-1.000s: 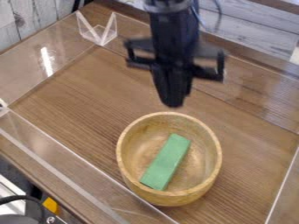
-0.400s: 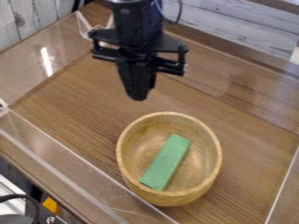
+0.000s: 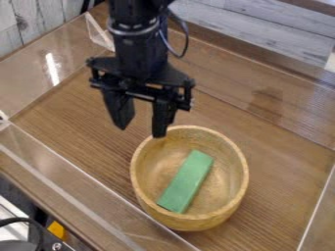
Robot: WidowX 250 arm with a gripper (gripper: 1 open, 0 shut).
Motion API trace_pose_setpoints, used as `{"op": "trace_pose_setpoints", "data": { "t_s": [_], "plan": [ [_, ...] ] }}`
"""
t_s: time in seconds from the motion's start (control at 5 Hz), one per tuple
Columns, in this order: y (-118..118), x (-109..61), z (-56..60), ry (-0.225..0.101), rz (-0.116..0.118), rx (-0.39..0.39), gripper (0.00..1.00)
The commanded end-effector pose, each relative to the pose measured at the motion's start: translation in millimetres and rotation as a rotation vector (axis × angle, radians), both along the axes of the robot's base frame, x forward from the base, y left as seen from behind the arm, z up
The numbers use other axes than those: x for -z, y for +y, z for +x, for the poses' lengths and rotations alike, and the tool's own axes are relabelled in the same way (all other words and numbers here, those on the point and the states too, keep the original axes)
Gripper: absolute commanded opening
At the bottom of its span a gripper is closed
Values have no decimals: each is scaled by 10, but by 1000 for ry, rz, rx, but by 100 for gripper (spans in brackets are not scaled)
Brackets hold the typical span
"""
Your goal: Remove the green block from inside the brown bowl and put it on the table
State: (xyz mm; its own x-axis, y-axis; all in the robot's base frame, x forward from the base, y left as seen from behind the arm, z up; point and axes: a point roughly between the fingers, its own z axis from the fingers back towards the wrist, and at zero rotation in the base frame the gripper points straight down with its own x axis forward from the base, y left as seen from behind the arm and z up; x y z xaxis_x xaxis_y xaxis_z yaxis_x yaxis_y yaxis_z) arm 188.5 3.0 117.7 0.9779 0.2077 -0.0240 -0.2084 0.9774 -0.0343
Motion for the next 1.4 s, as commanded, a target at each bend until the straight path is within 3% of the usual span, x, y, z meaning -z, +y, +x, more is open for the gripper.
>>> {"op": "trace_pose_setpoints", "data": {
  "t_s": [0.0, 0.4, 1.2],
  "plan": [
    [-66, 16, -20, -28, 12, 10, 100],
    [-104, 123, -40, -13, 18, 16, 100],
    [-195, 350, -35, -12, 30, 22, 100]
  ]
}}
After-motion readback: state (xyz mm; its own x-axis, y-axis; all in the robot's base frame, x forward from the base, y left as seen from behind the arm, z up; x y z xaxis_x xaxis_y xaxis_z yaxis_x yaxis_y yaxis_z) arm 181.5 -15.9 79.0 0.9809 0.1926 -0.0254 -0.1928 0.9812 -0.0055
